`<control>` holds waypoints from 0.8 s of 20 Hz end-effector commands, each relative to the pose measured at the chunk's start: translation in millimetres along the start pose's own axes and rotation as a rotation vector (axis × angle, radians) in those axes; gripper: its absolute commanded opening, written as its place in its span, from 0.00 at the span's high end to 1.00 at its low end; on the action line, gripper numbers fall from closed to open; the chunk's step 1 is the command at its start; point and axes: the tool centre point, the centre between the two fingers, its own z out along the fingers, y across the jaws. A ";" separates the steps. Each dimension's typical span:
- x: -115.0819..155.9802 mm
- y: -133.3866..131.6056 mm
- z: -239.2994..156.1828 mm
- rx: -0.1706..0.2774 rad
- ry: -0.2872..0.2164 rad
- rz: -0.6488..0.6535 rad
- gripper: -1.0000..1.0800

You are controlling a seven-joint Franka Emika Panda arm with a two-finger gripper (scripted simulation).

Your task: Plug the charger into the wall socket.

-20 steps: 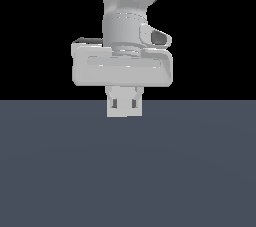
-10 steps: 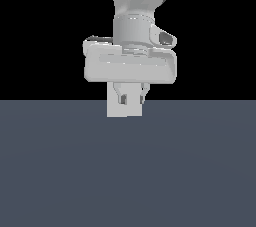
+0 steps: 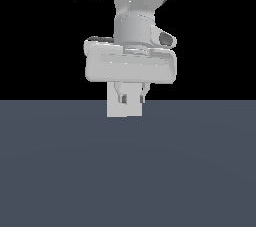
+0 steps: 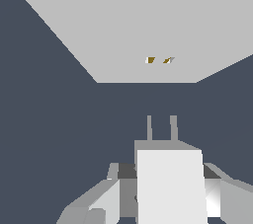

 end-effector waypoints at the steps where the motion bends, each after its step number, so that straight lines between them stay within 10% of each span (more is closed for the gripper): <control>1: 0.8 -0.1 -0.1 0.000 0.000 0.000 1.00; 16: 41.9 -0.1 6.5 -0.001 0.000 0.000 1.00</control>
